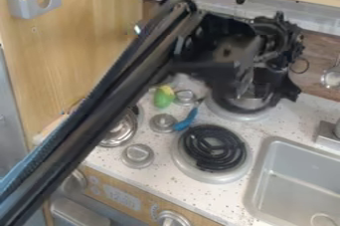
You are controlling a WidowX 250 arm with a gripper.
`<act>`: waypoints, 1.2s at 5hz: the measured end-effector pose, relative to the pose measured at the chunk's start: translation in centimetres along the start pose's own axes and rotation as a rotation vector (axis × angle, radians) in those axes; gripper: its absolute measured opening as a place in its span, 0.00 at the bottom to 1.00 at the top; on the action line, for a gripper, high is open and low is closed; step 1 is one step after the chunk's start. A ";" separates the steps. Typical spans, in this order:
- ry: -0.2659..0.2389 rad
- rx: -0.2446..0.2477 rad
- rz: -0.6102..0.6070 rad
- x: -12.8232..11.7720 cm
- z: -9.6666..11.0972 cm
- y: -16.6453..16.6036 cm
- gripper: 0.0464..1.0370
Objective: Move the silver pot to the right top burner
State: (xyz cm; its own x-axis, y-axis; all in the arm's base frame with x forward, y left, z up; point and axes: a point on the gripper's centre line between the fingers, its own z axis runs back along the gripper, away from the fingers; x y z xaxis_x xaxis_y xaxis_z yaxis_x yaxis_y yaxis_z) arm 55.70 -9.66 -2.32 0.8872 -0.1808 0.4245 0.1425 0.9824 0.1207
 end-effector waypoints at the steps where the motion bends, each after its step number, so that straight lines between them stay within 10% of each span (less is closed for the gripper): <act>1: -0.007 0.005 0.039 0.2 0.0 0.9 0.80; 2: -0.020 0.000 0.084 -0.8 0.8 1.9 0.98; 4: -0.172 -0.068 0.233 -2.2 10.3 4.4 0.96; 5: -0.160 -0.083 0.284 -4.3 12.4 6.5 0.96; 6: 0.000 -0.067 0.249 -7.1 12.9 6.7 0.96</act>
State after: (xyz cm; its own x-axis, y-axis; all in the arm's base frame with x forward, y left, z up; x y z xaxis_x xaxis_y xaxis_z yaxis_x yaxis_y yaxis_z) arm 44.65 -2.41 7.08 0.8988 0.0667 0.4333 -0.0513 0.9976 -0.0471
